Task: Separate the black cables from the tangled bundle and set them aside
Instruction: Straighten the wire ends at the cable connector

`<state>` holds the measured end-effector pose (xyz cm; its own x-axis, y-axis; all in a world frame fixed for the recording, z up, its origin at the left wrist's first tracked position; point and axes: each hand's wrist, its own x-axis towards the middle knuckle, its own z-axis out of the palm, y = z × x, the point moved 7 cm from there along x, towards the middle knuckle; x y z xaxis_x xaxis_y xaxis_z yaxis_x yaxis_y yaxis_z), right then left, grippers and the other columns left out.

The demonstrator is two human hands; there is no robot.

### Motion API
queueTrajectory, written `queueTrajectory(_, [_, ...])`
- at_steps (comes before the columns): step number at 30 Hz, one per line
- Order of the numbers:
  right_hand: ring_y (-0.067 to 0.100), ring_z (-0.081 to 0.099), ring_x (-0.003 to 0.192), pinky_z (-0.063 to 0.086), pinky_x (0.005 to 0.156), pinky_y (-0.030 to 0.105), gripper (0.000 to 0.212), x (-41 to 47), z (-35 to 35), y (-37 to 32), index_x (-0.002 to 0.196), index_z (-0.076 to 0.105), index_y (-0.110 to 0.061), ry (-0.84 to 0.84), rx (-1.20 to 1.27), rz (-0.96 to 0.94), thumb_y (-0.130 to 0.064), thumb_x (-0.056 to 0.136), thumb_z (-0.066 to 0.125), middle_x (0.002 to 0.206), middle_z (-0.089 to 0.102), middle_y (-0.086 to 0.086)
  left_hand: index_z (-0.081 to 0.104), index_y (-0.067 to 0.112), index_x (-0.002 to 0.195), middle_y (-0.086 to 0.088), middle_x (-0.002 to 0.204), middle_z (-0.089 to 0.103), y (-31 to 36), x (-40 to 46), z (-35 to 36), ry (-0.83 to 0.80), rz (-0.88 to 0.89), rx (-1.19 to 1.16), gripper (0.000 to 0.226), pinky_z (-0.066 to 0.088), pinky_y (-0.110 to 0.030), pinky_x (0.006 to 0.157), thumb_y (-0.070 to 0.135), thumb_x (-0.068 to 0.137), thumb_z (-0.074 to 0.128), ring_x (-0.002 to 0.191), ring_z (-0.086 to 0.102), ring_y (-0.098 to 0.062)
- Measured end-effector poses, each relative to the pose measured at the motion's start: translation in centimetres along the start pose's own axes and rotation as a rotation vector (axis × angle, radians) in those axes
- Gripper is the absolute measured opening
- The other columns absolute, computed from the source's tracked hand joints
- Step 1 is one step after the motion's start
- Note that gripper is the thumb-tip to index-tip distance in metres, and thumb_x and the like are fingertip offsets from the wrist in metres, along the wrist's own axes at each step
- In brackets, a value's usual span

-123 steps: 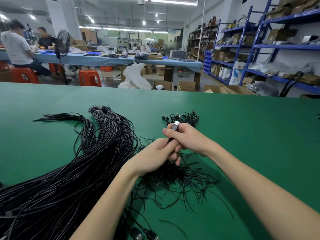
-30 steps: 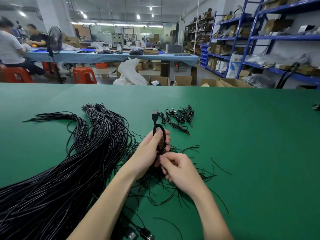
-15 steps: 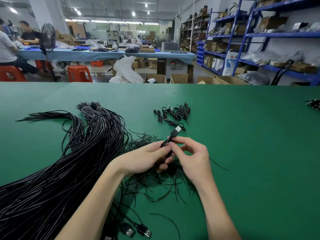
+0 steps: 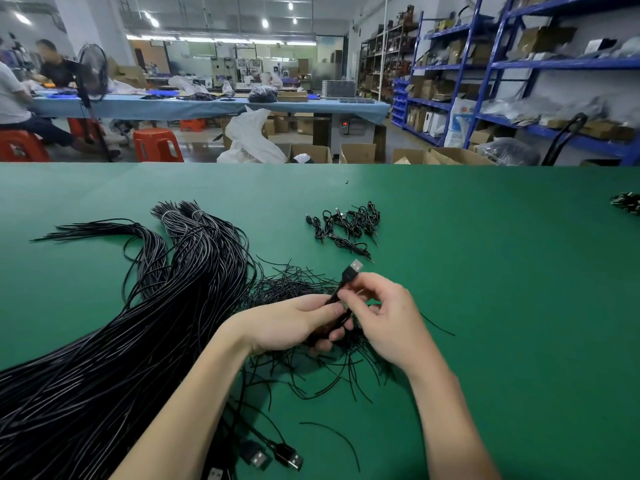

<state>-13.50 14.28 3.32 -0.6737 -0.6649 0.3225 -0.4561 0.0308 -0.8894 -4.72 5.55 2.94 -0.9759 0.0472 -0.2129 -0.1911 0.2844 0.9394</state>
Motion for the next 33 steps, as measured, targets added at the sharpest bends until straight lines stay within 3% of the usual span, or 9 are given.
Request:
queueTrajectory(3, [0.011,0.063,0.059,0.061,0.067,0.046,0.007,0.0,0.4,0.8,0.095,0.071,-0.02,0.011,0.06,0.039,-0.017,0.099,0.065,0.08,0.068,-0.003,0.051,0.009,0.107,-0.001,0.083,0.046,0.0,0.0,0.1,-0.008,0.015,-0.016,0.027,0.036,-0.027,0.067,0.028,0.111,0.031,0.069,0.044,-0.011])
queueTrajectory(11, [0.008,0.056,0.059,0.05,0.06,0.02,0.01,0.2,1.0,1.3,0.102,0.071,-0.023,0.17,0.372,0.125,-0.015,0.1,0.064,0.083,0.072,-0.011,0.048,0.008,0.105,-0.001,0.08,0.043,0.3,0.2,-0.5,0.042,0.09,-0.097,0.024,0.04,-0.028,0.067,0.024,0.111,0.031,0.069,0.042,-0.012])
queueTrajectory(17, [0.004,0.072,0.092,0.055,0.079,0.019,0.041,0.3,2.6,1.2,0.101,0.075,-0.024,0.055,0.292,0.2,-0.061,0.084,0.068,0.097,0.078,-0.011,0.053,0.008,0.115,0.007,0.077,0.053,0.0,1.2,-1.4,0.268,0.123,0.017,0.034,0.046,-0.027,0.064,0.033,0.111,0.031,0.066,0.045,-0.011])
queueTrajectory(19, [0.008,0.073,0.095,0.057,0.086,0.028,0.03,0.4,2.5,0.9,0.094,0.077,-0.02,0.075,0.234,0.173,-0.049,0.091,0.07,0.093,0.079,-0.008,0.057,0.017,0.111,0.017,0.075,0.06,0.3,1.3,-1.5,0.368,0.157,0.193,0.031,0.044,-0.022,0.062,0.033,0.11,0.03,0.061,0.047,-0.005])
queueTrajectory(22, [0.0,0.073,0.089,0.054,0.08,0.017,0.013,0.4,1.7,0.7,0.088,0.079,-0.024,0.105,0.273,0.165,-0.03,0.097,0.07,0.089,0.079,-0.012,0.053,0.017,0.108,0.02,0.068,0.055,0.8,1.6,-1.4,0.428,0.209,0.292,0.026,0.038,-0.008,0.055,0.03,0.109,0.03,0.055,0.05,0.008])
queueTrajectory(26, [-0.009,0.07,0.076,0.048,0.066,0.005,0.021,0.3,1.0,0.5,0.08,0.077,-0.025,0.134,0.342,0.181,-0.021,0.098,0.068,0.08,0.078,-0.016,0.049,0.012,0.112,0.013,0.066,0.04,0.3,2.2,-0.4,0.322,0.155,0.099,0.027,0.034,-0.023,0.053,0.033,0.109,0.032,0.055,0.034,-0.008])
queueTrajectory(28, [-0.005,0.07,0.076,0.05,0.067,0.009,0.019,0.5,1.1,0.1,0.084,0.078,-0.016,0.112,0.308,0.183,-0.026,0.098,0.069,0.082,0.079,-0.009,0.05,0.015,0.116,0.021,0.069,0.049,0.9,2.0,-0.4,0.312,0.182,0.136,0.025,0.042,-0.02,0.06,0.031,0.109,0.031,0.059,0.043,-0.002])
queueTrajectory(30, [0.0,0.07,0.073,0.05,0.066,0.012,0.025,0.5,1.2,-0.1,0.082,0.077,-0.014,0.121,0.31,0.2,-0.034,0.095,0.072,0.08,0.079,-0.006,0.049,0.018,0.126,0.021,0.102,0.066,1.7,1.8,-0.4,0.35,0.228,0.287,0.027,0.05,-0.017,0.088,0.025,0.109,0.03,0.094,0.061,0.006])
queueTrajectory(33, [0.003,0.057,0.058,0.044,0.056,0.017,0.034,0.2,0.7,0.8,0.069,0.073,-0.013,0.24,0.245,0.254,-0.038,0.093,0.074,0.065,0.073,-0.006,0.037,0.012,0.143,0.003,0.125,0.061,1.4,2.2,-0.2,0.375,0.178,0.346,0.038,0.046,-0.038,0.106,0.027,0.109,0.03,0.113,0.062,-0.015])
